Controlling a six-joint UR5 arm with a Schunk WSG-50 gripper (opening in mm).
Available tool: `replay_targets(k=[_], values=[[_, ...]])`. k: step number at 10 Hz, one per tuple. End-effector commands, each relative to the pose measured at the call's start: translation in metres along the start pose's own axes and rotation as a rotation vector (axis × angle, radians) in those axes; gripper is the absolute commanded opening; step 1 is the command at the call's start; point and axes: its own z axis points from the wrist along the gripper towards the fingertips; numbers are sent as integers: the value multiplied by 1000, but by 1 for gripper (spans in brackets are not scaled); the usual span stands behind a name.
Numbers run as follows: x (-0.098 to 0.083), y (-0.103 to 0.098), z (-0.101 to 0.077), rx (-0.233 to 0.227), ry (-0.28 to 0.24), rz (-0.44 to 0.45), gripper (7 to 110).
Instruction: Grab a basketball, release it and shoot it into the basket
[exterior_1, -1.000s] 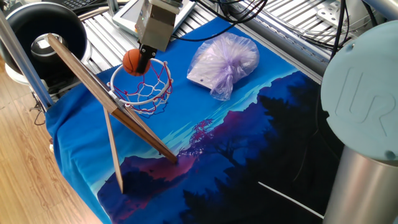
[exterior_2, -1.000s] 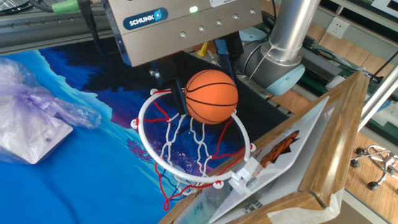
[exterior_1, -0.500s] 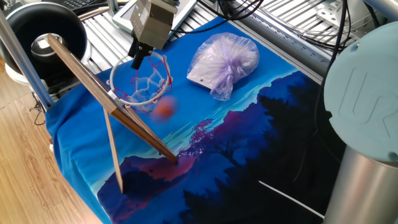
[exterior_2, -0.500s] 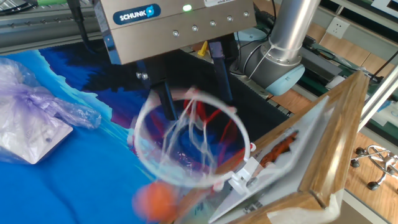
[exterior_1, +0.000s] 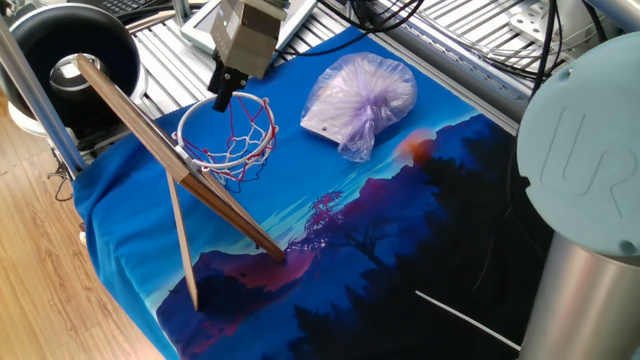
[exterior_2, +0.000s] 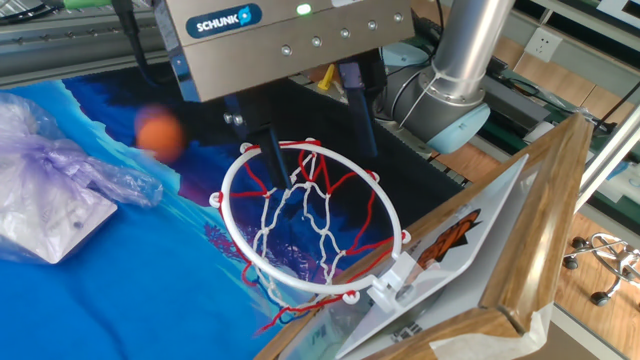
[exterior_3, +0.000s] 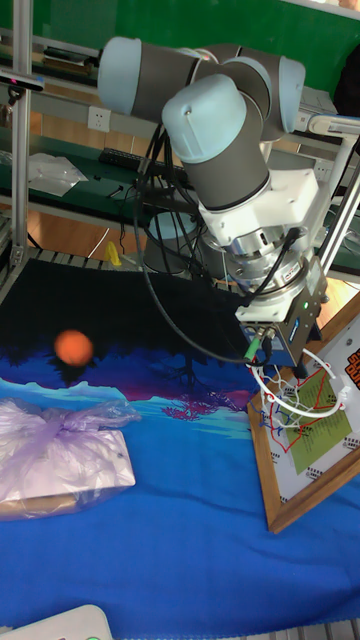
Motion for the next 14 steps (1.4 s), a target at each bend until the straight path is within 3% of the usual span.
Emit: replay_targets(k=[1,10,11,12,13,14], values=[[4,7,-4,-29,21,52,66],[17,-2,-23,-27,69,65,66],[24,-12,-28,0,93,78,66],[31,-31,-35,68,113,116,66],[39,-64,-50,189,116,182,66],[48,-81,-67,233,131,219,7]])
